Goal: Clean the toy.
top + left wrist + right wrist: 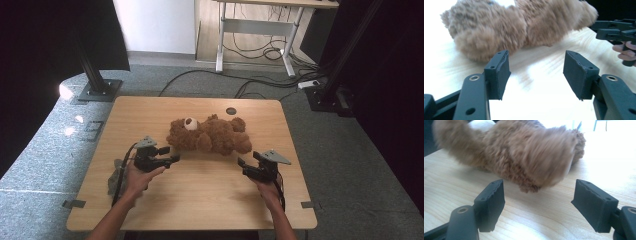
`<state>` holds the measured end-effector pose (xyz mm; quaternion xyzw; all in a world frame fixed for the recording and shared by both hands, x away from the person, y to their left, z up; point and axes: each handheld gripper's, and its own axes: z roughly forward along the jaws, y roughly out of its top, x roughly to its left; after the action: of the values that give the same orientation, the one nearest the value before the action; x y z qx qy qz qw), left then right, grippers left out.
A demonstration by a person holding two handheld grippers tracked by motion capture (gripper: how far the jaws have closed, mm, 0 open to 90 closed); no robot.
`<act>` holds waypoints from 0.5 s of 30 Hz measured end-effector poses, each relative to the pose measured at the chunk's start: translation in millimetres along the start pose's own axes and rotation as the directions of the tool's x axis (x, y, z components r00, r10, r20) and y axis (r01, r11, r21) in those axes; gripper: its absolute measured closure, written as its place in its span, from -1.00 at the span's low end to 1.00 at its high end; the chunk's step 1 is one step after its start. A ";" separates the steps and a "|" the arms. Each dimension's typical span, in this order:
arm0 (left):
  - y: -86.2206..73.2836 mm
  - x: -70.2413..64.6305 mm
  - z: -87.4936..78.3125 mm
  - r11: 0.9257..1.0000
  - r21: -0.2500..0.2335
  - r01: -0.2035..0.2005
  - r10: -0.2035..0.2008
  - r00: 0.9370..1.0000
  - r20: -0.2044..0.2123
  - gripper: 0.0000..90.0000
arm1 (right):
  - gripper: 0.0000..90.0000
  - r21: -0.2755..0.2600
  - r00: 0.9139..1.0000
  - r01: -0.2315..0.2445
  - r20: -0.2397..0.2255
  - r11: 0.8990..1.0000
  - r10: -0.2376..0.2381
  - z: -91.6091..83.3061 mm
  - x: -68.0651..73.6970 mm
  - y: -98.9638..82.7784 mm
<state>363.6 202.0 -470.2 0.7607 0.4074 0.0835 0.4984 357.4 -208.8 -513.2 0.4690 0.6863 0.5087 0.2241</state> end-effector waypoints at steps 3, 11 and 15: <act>-5.6 1.6 -8.8 1.000 -0.010 0.017 -0.017 1.000 0.009 -0.17 | -0.46 0.001 1.000 0.005 -0.006 1.000 -0.005 -1.2 0.9 0.1; -14.6 3.8 -30.4 0.999 -0.032 0.032 -0.031 0.999 0.018 -0.18 | -0.46 0.012 1.000 0.004 -0.025 1.000 -0.004 -1.2 1.8 -3.7; -17.5 6.0 -38.6 0.999 -0.028 0.026 -0.025 1.000 0.006 -0.19 | -0.46 0.012 0.998 0.014 -0.054 1.000 -0.014 -5.5 4.0 -7.1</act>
<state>337.6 235.9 -467.4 0.7486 0.4144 0.0806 0.5112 348.3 -208.3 -516.8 0.4518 0.6987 0.5150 0.2061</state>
